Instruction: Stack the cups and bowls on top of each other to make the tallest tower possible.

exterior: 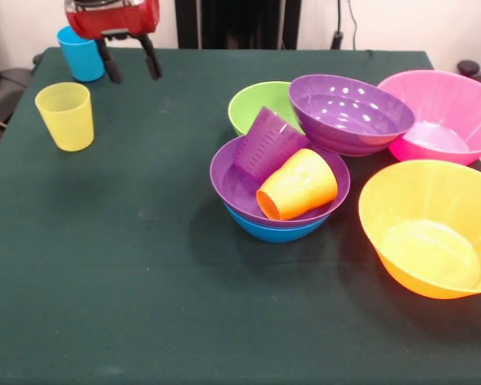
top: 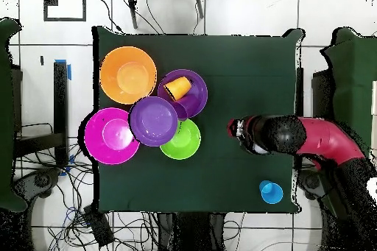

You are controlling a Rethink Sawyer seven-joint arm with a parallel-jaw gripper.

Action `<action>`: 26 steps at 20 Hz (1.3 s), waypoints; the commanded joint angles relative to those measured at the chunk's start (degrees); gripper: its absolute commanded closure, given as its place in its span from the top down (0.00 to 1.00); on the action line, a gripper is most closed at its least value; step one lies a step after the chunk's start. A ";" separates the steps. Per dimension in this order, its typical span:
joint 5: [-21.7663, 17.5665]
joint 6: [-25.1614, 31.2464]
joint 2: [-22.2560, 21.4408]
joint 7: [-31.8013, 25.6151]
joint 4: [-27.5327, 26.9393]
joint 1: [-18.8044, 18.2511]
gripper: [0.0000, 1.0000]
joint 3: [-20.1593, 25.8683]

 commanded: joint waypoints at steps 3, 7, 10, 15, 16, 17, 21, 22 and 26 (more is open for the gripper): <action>-2.42 0.33 5.38 -8.52 -3.19 1.74 1.00 0.51; -0.90 0.67 4.38 -7.54 -2.57 1.66 1.00 1.60; -0.82 1.61 0.66 -7.73 -0.40 1.53 1.00 2.27; 0.42 3.91 -3.13 -6.56 0.67 2.76 1.00 2.54; 1.04 4.26 -3.43 -6.40 0.74 2.77 1.00 2.82; 1.16 4.18 -3.27 -6.34 0.57 2.85 1.00 2.80; 2.12 3.42 -2.92 -5.56 0.79 2.65 1.00 2.55; 2.15 3.46 -3.02 -5.71 0.76 2.63 1.00 2.44; 3.04 2.76 -3.05 -6.38 1.04 2.12 1.00 3.07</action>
